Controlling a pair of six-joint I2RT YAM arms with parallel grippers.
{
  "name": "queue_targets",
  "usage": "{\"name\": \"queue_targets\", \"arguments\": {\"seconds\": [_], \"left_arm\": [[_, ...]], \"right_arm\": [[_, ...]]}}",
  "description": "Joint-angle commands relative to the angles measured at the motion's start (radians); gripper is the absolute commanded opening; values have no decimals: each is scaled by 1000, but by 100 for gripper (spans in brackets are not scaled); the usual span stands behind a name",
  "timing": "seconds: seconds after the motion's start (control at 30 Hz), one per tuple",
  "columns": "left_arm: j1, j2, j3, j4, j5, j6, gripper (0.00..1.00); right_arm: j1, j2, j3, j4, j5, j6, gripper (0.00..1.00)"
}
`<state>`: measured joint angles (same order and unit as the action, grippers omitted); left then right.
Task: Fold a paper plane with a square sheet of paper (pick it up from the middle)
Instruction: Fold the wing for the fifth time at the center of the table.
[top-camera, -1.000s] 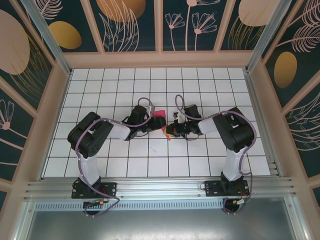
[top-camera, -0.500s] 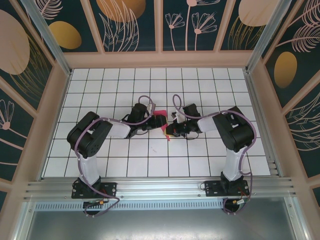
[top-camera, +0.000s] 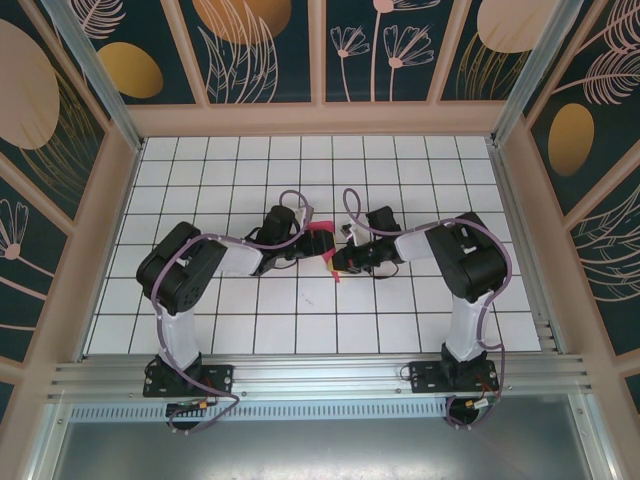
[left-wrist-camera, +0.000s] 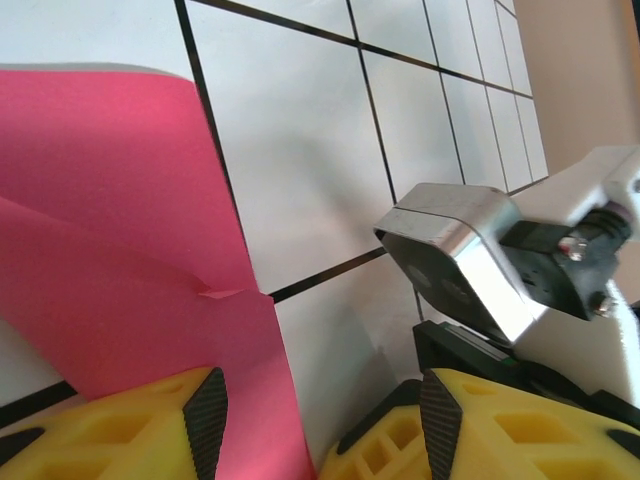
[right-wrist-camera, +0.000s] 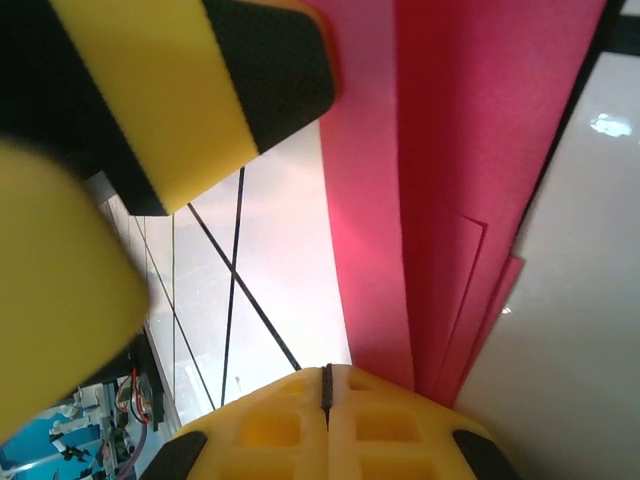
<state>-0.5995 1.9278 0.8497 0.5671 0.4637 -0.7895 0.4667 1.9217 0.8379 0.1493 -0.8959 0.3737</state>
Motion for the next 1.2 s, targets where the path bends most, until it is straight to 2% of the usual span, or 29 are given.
{"name": "queue_targets", "arguments": {"seconds": [0.0,0.2,0.4,0.57,1.0,1.17], "left_arm": [[11,34,37,-12,-7,35,57],[10,71,54,-45,-7,17,55],[12,66,46,-68,8,3,53],[11,58,52,-76,15,-2,53],[11,54,81,-96,29,2,53],[11,50,73,-98,23,3,53]], "right_arm": [[-26,60,-47,-165,92,-25,0],[-29,40,-55,-135,98,7,0],[-36,-56,-60,8,83,175,1],[-36,-114,-16,27,102,252,4],[6,-15,106,-25,118,267,4],[-2,-78,63,-41,190,258,4]]}}
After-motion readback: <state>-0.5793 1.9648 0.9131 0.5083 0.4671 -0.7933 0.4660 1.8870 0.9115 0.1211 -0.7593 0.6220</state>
